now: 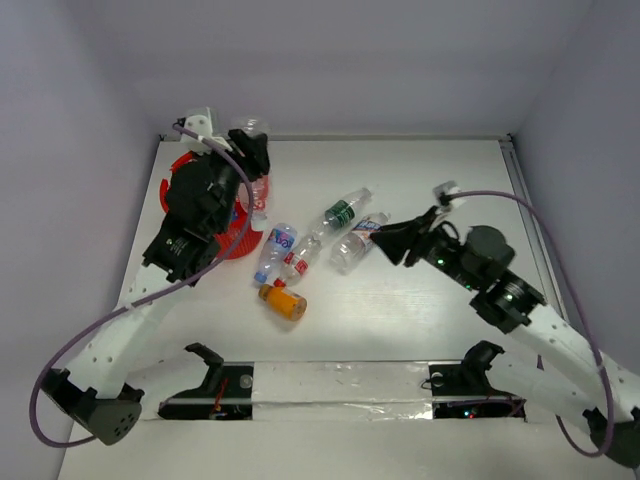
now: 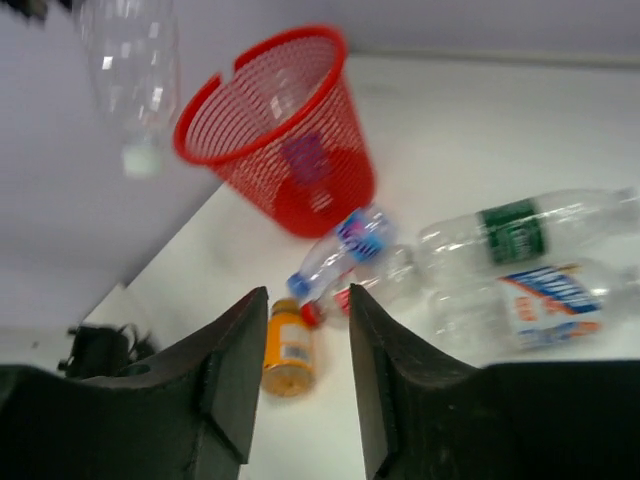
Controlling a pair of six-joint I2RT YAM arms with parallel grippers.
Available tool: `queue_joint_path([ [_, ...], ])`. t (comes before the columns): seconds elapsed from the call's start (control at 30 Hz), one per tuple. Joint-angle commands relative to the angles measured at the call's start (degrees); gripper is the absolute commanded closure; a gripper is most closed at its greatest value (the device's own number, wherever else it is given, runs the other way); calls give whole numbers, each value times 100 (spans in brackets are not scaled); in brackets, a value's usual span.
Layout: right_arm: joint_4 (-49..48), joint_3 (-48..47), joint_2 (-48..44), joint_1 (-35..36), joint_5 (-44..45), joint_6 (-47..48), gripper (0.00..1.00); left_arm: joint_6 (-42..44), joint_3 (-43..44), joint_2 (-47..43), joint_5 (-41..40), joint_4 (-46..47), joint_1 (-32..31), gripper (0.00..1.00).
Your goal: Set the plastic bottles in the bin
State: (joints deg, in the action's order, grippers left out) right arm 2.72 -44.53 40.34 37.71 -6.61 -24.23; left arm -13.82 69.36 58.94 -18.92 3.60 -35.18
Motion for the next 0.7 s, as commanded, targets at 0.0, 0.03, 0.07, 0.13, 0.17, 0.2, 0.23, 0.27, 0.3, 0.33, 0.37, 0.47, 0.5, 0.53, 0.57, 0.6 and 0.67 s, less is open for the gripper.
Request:
queue_joint_path([
  [0.0,-825,120,859,779,-212,102,52,-85,244,108,-271,387,703,72],
  [0.03,-791,-45,1132,981,-96,207,38,-59,279,196,-244,457,879,72],
  [0.07,-773,-142,1665,1358,18,260,30,11,393,302,-201,554,1055,72],
  [0.13,-764,-292,2169,1650,379,418,18,73,577,723,44,590,1635,72],
  [0.17,-695,-467,2406,1765,467,445,10,116,778,872,203,598,1785,72],
  [0.2,-677,-521,2818,1931,520,480,7,126,867,1144,230,598,1926,72],
  [0.23,-711,-565,2987,1994,581,507,5,126,938,1277,274,607,2179,72],
  [0.27,-746,-609,3145,1994,582,498,3,134,939,1391,405,668,2304,72],
  [0.3,-790,-618,3434,2073,591,489,2,126,1087,1584,441,721,2409,72],
  [0.33,-843,-618,3576,2143,617,463,1,126,1097,1673,459,791,2532,72],
  [0.37,-922,-627,3708,2144,635,454,0,143,1088,1752,511,940,2586,72],
  [0.47,-931,-732,4209,2293,800,437,0,134,983,2051,486,1221,2639,71],
  [0.5,-905,-854,4341,2345,828,437,0,134,930,2112,451,1327,2639,70],
  [0.53,-853,-942,4464,2415,872,445,0,134,860,2209,407,1441,2639,70],
  [0.57,-696,-1039,4700,2416,907,471,0,134,781,2236,354,1703,2691,70],
  [0.6,-598,-1249,4816,2503,1003,498,0,143,650,2314,354,1810,2692,68],
  [0.67,-449,-1417,5114,2591,1118,594,0,161,622,2411,327,1908,2692,64],
])
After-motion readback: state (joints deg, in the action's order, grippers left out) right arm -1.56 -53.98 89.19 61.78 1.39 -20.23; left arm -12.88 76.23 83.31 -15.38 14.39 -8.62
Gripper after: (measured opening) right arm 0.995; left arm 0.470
